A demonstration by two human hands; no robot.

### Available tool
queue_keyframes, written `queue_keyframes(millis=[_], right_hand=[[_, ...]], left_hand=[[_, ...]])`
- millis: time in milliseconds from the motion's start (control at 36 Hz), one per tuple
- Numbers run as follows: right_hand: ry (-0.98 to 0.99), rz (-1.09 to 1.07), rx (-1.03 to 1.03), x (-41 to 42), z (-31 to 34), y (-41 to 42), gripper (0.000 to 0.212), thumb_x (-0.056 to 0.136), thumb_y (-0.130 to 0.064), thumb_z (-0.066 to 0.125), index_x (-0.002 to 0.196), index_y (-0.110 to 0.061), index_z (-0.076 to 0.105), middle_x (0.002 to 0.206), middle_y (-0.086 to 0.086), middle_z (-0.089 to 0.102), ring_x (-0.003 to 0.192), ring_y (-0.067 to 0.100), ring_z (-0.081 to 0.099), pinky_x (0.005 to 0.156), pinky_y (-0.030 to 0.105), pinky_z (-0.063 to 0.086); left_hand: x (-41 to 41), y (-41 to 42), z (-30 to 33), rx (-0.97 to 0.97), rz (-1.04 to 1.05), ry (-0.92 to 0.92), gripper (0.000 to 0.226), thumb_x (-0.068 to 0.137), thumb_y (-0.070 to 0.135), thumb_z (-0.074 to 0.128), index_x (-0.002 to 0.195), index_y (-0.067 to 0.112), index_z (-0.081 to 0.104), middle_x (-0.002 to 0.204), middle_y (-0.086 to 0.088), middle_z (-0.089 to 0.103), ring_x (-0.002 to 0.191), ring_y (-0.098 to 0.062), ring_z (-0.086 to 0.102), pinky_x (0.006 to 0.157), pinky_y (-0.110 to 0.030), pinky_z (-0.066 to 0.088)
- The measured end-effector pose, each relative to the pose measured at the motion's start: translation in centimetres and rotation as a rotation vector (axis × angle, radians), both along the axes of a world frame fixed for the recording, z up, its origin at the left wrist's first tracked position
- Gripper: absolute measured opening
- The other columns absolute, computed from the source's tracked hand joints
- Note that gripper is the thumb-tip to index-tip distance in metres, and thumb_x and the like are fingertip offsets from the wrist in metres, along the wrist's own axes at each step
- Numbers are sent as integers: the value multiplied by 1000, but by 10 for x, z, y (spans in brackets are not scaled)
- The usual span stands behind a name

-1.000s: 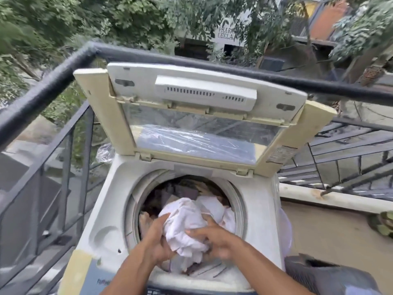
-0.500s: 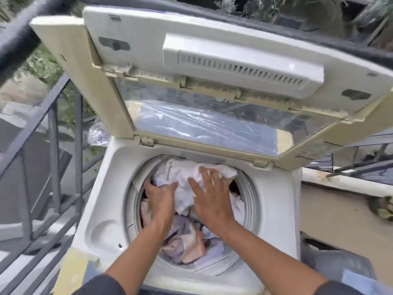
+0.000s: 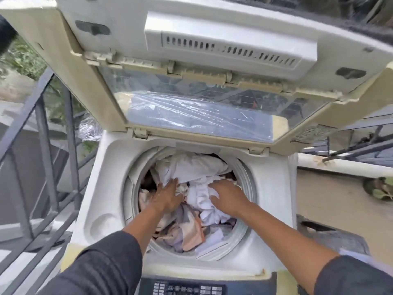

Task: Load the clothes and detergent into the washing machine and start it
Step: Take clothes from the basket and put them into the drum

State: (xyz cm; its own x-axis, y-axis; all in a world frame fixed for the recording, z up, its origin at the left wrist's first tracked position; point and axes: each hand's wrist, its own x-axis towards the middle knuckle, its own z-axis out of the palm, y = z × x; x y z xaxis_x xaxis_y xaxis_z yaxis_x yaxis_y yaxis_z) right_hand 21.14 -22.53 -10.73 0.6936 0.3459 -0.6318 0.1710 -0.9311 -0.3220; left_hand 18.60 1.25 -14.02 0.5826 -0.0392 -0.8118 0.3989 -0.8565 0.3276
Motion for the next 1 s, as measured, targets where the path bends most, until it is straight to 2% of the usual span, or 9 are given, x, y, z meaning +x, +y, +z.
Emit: queue_keyframes(millis=[111, 194, 278, 361, 556, 667, 750, 889, 1000], right_hand=[[24, -98, 104, -33, 19, -10, 49, 105, -38, 50, 153, -26, 48, 157, -4, 48, 145, 18, 42, 117, 33, 35], [30, -215, 171, -53, 33, -18, 42, 103, -38, 52, 144, -30, 56, 146, -5, 59, 133, 19, 53, 108, 36, 45], [-12, -284, 229, -66, 47, -28, 37, 102, -39, 54, 137, -31, 61, 137, -6, 65, 125, 17, 59, 102, 36, 48], [-64, -334, 277, -72, 62, -36, 33, 101, -38, 55, 133, -31, 63, 131, -9, 68, 118, 15, 62, 97, 35, 51], [-249, -502, 423, -79, 98, -65, 22, 99, -33, 62, 120, -32, 70, 111, -12, 74, 92, 5, 67, 87, 28, 55], [-366, -579, 488, -84, 116, -90, 17, 97, -30, 64, 111, -33, 74, 103, -14, 77, 85, 5, 69, 84, 30, 56], [-450, -665, 530, -89, 125, -115, 13, 96, -27, 66, 103, -30, 77, 95, -14, 78, 81, 6, 71, 82, 34, 58], [-547, -813, 558, -92, 128, -169, 12, 94, -23, 69, 99, -27, 79, 90, -14, 77, 81, 4, 71, 79, 37, 59], [-466, -971, 570, -86, 117, -220, 14, 93, -17, 69, 98, -25, 80, 85, -10, 77, 79, 9, 72, 81, 38, 60]], left_hand=[[1, -15, 17, -38, 103, -79, 60, 106, 41, 48, 162, 24, 36, 164, -10, 43, 149, -33, 42, 116, -36, 38], [-2, -28, 30, -111, 107, -149, 50, 106, 40, 52, 153, 24, 52, 157, -5, 54, 141, -27, 52, 109, -30, 40], [-10, -42, 49, -182, 87, -195, 48, 105, 37, 57, 149, 20, 57, 151, 0, 60, 135, -22, 58, 107, -27, 41], [-18, -55, 72, -249, 91, -228, 45, 99, 42, 60, 141, 24, 64, 140, 1, 68, 123, -20, 67, 109, -34, 49], [-27, -96, 129, -326, 62, -441, 30, 100, 39, 60, 127, 33, 68, 121, 9, 74, 110, -10, 70, 99, -36, 57], [-27, -126, 159, -371, 48, -553, 22, 103, 32, 62, 122, 28, 72, 111, 9, 78, 104, -7, 71, 90, -27, 56], [-26, -151, 176, -450, 43, -548, 22, 100, 34, 61, 119, 30, 73, 100, 14, 80, 95, -1, 73, 87, -29, 58], [-20, -204, 187, -512, -30, -488, 23, 95, 44, 57, 111, 39, 71, 97, 12, 80, 90, -8, 75, 86, -40, 62], [-9, -252, 187, -488, -74, -506, 26, 87, 50, 53, 108, 48, 69, 97, 9, 78, 83, -14, 74, 80, -43, 63]])
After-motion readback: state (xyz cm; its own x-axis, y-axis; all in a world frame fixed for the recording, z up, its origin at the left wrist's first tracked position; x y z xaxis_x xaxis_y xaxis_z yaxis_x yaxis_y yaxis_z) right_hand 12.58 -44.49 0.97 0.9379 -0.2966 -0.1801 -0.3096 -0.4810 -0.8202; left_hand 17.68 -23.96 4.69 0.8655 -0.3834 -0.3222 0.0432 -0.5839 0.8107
